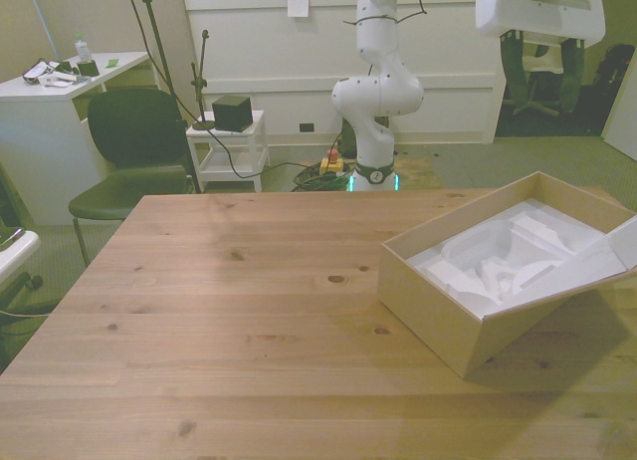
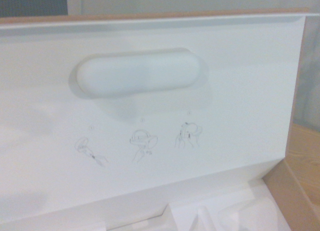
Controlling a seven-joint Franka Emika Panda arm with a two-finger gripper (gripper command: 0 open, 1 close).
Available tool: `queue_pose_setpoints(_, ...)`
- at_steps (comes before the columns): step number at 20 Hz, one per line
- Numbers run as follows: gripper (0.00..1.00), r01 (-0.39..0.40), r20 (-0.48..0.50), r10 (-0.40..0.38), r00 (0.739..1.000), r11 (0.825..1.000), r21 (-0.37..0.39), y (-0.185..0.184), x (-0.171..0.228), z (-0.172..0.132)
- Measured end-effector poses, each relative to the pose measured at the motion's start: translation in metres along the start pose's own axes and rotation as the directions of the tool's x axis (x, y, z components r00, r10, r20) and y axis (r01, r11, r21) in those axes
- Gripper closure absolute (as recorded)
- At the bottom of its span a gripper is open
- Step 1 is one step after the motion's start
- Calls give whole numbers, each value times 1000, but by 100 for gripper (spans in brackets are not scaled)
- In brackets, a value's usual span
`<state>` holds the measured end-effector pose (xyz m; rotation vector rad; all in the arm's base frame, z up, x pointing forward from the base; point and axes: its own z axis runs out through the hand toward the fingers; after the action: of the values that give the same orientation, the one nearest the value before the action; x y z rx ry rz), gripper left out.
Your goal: Close the box
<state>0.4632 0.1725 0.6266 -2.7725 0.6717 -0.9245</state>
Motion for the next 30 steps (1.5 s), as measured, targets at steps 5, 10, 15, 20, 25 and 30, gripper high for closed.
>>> queue_pose_setpoints(5,0,9,-11,-9,1000,999,32,-30,9,-1)
queue_pose_setpoints(10,0,24,-45,-22,999,999,41,-53,21,1)
queue_pose_setpoints(15,0,41,-66,-38,997,998,49,-73,39,11)
queue_pose_setpoints(20,0,47,-65,-45,997,998,42,-87,59,30)
queue_pose_setpoints(25,0,68,-55,-66,996,997,32,-108,68,47)
queue_pose_setpoints(30,0,89,-43,-88,995,996,16,-131,70,72)
